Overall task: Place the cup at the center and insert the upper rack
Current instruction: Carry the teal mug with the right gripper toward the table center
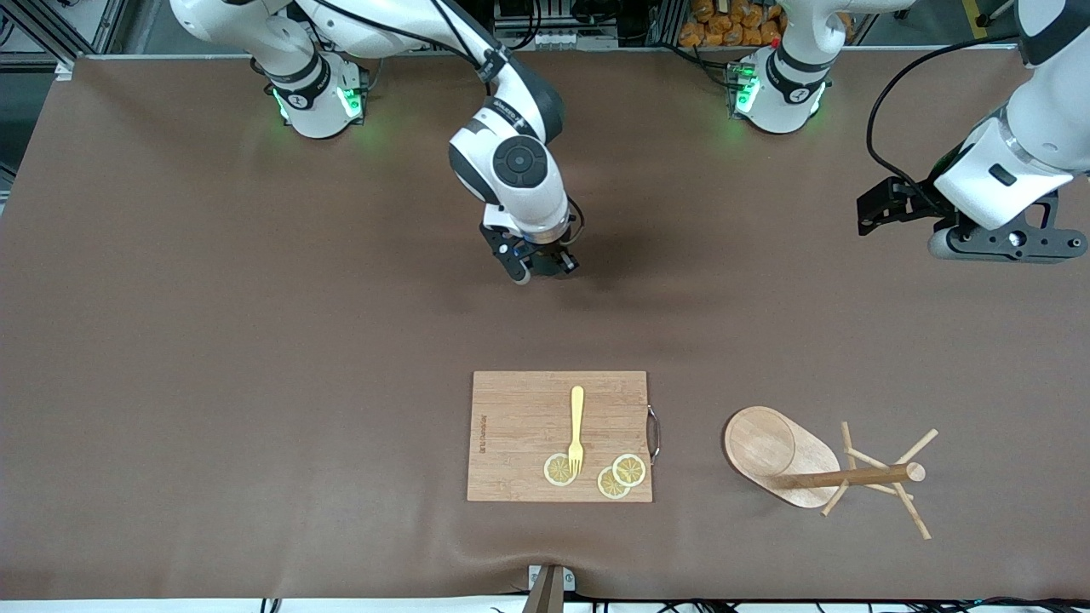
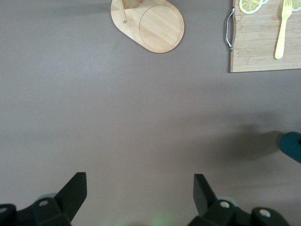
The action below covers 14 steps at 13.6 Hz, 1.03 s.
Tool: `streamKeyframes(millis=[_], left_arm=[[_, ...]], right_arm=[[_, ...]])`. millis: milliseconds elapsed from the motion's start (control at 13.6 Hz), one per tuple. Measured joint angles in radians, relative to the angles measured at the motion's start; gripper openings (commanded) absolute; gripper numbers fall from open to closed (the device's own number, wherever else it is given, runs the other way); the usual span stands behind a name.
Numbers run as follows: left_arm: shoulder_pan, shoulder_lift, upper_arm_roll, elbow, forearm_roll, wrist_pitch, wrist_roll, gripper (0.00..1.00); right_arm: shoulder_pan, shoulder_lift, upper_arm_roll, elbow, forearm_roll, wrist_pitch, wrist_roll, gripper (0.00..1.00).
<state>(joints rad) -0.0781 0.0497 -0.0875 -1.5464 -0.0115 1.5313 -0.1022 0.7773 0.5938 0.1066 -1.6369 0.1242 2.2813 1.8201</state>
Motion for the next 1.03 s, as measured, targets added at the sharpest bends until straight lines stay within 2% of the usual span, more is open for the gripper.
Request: streamKeyframes(millis=[294, 515, 1030], left_arm=[[0.0, 0.005, -0.001, 0.0, 0.0, 0.001, 0.0, 1.0], [0.001, 0.006, -0.001, 0.0, 0.0, 0.007, 0.0, 1.0], [0.0, 0.006, -0.007, 0.0, 0.0, 0.008, 0.0, 1.0]], right_arm=[[0.041, 0.048, -0.002, 0.053, -0.002, 0.023, 0.105, 0.0], [0.061, 0.067, -0.003, 0.057, -0.005, 0.069, 0.153, 0.0], [0.067, 0.092, -0.01, 0.07, -0.014, 0.083, 0.205, 0.0]])
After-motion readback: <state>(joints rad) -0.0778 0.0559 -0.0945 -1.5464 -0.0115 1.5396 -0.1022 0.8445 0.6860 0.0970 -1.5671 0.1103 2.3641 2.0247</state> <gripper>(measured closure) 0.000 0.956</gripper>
